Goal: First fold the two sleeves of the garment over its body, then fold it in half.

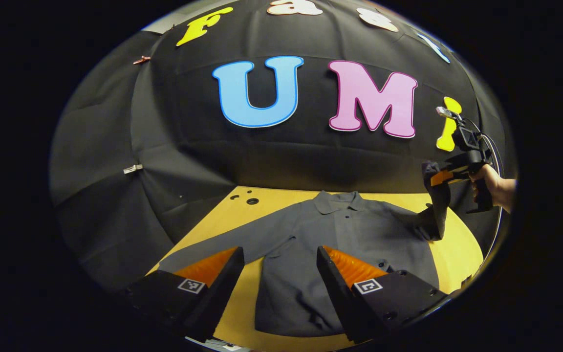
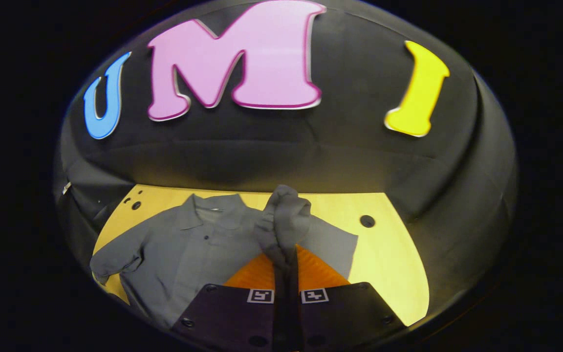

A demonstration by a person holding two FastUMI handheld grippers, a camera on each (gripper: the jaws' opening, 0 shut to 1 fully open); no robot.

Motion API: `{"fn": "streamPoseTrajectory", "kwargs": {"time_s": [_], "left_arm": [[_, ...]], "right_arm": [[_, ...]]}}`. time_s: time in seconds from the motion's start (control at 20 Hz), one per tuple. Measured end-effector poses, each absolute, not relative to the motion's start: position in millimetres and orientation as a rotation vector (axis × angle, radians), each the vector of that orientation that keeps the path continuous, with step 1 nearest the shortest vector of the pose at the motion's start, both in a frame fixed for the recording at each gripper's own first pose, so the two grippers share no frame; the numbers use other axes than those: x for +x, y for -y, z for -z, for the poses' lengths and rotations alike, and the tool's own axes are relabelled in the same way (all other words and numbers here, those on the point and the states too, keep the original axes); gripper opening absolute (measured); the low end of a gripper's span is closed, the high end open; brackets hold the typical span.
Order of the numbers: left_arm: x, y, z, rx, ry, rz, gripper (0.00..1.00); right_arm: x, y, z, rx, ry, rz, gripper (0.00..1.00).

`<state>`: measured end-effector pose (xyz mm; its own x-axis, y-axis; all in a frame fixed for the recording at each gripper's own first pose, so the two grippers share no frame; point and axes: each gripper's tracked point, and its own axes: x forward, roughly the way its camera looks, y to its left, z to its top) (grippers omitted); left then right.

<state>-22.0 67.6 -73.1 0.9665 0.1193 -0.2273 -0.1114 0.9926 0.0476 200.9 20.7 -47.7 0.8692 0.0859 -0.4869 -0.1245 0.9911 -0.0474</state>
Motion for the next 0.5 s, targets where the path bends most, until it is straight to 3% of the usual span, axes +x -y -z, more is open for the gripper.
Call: {"fn": "streamPoseTrajectory", "kwargs": {"time_s": [0.5], "left_arm": [[-54.2, -146.8, 102.2, -0.066, -0.281, -0.309, 0.95]], "right_arm": [[200.9, -199.6, 87.5, -0.157, -0.580, -0.358, 0.05]]}}
